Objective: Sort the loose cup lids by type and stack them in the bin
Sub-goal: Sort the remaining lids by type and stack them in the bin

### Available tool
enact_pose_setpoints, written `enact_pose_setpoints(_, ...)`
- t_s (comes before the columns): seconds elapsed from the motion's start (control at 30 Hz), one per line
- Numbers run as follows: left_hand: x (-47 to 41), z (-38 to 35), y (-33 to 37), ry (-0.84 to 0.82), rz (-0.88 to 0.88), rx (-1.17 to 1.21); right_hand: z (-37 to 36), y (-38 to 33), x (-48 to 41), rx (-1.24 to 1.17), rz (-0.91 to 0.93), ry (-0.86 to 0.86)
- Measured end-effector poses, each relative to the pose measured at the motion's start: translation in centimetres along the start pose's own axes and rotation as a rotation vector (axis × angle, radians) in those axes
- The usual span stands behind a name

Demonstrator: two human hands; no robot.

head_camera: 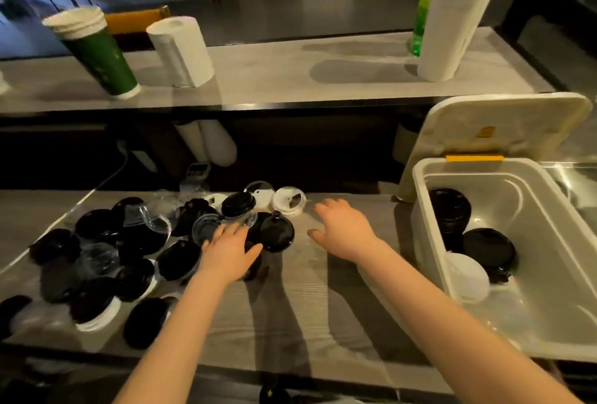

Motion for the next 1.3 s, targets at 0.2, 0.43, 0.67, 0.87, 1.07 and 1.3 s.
enact_pose_setpoints(0.2, -4.2, 0.4, -7.9, -0.031, 0.054, 0.003, -5.2, -4.8, -5.2, -0.114, -0.142, -0.213)
enact_pose_setpoints(0.43, -11.5, 2.4, -10.0, -0.044, -0.093, 0.112, -8.7, -6.5, -9.5, -0.306, -0.414, -0.263)
enact_pose_setpoints(0.67, -16.7, 2.6, -8.7, -0.185, -0.123, 0.161, -11.6, -6.9, -10.9, -0.252, -0.540, -0.261)
enact_pose_setpoints(0.87, -17.5, 0.9, -8.4, -0.222, -0.154, 0.117, -12.6, -6.3, -9.3, -0.357, -0.564, -0.100)
enact_pose_setpoints(1.07, -15.8, -0.4, -7.9, -0.226, -0.228, 0.104, -12.9, -6.2, -8.2, -1.198, -0.822, 0.172)
enact_pose_setpoints(1.3, -14.2, 0.8, -7.8, -0.030, -0.205, 0.635, -9.4, -7.4, -8.4, -1.637, -0.656, 0.386)
Point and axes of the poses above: each hand's wrist, its own x-axis away from the middle knuckle, its own z-axis out of the back of the hand, y = z × x, the point moved 1 cm from there along -x, towards the middle knuckle, and after that the axes turned 4 degrees about x, right-handed, at the moved point
